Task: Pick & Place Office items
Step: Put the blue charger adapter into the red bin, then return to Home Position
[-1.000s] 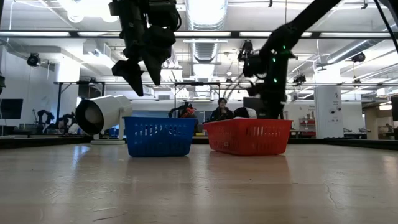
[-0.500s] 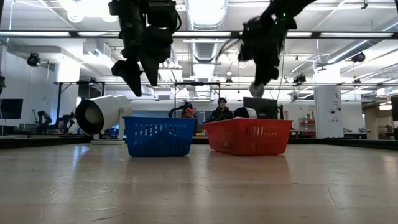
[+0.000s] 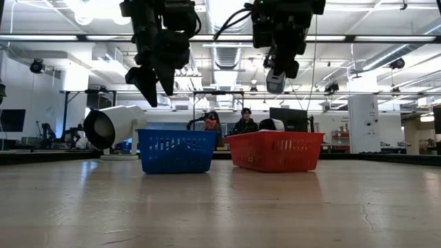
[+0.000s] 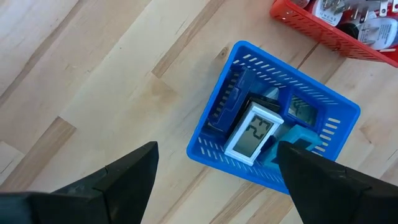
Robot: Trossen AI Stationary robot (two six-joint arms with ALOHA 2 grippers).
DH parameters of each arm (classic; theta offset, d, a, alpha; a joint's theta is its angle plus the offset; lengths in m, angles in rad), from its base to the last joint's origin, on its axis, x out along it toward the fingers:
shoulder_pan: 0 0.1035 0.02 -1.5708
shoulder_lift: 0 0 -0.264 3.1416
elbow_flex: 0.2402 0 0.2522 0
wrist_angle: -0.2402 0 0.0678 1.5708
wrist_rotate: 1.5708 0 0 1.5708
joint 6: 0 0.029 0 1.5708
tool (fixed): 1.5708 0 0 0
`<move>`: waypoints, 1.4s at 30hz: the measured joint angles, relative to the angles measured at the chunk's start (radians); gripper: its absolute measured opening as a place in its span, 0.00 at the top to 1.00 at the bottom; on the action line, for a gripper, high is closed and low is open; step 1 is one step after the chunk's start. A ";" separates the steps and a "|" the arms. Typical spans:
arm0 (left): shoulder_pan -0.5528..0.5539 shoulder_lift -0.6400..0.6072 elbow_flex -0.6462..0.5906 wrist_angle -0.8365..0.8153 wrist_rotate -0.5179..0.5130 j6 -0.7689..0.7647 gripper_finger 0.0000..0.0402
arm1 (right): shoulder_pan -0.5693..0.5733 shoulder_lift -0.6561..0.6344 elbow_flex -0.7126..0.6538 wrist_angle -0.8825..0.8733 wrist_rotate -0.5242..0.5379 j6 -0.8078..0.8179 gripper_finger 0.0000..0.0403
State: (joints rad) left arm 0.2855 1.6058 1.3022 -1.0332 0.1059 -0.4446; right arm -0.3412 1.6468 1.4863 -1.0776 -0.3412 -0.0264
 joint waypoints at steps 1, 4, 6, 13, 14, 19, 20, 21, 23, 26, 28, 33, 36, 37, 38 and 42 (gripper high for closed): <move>0.000 0.000 0.000 0.000 0.000 0.000 0.17 | 0.013 0.007 -0.003 0.005 0.000 0.005 0.60; 0.000 0.000 0.000 -0.001 0.000 0.000 0.17 | 0.036 0.029 -0.011 0.015 0.001 0.025 0.60; 0.000 0.000 0.000 -0.006 0.000 0.000 0.17 | 0.047 0.045 -0.015 0.015 0.001 0.027 0.60; 0.000 0.000 0.000 -0.026 0.002 0.000 0.17 | 0.063 0.088 -0.019 0.049 0.003 0.032 0.60; 0.000 0.000 0.000 -0.027 0.002 0.000 0.17 | 0.063 0.090 -0.019 0.062 0.003 0.034 0.60; 0.000 0.000 0.000 -0.030 0.003 0.000 0.17 | 0.063 0.100 -0.022 0.129 0.003 0.057 0.60; 0.000 0.000 0.000 -0.030 0.003 0.000 0.17 | 0.063 0.106 -0.022 0.131 0.003 0.058 0.59; 0.000 0.000 0.000 -0.032 0.003 0.000 0.17 | 0.063 0.113 -0.022 0.138 0.003 0.059 0.58; 0.000 0.000 0.000 -0.035 0.003 0.000 0.17 | 0.064 0.130 -0.022 0.138 0.001 0.060 0.57; 0.000 0.000 0.000 -0.039 0.004 0.000 0.17 | 0.070 0.163 -0.022 0.136 -0.038 0.064 0.57; 0.000 0.000 0.000 -0.046 0.005 0.000 0.17 | 0.079 0.183 -0.023 0.140 -0.063 0.068 0.56; 0.000 0.000 -0.001 -0.049 0.007 0.000 0.17 | 0.089 0.212 -0.020 0.147 -0.113 0.076 0.49; 0.000 0.000 -0.001 -0.050 0.007 0.000 0.17 | 0.090 0.215 -0.020 0.151 -0.135 0.085 0.44; 0.000 0.000 -0.001 -0.050 0.007 0.000 0.17 | 0.090 0.215 -0.020 0.152 -0.138 0.091 0.42; 0.000 0.000 -0.001 -0.051 0.007 0.000 0.17 | 0.090 0.215 -0.019 0.155 -0.139 0.095 0.41; 0.000 0.000 -0.001 -0.053 0.007 0.000 0.17 | 0.093 0.214 -0.019 0.177 -0.143 0.112 0.34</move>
State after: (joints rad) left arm 0.2852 1.6058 1.3014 -1.0859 0.1127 -0.4446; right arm -0.2485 1.8609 1.4670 -0.9006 -0.4842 0.0856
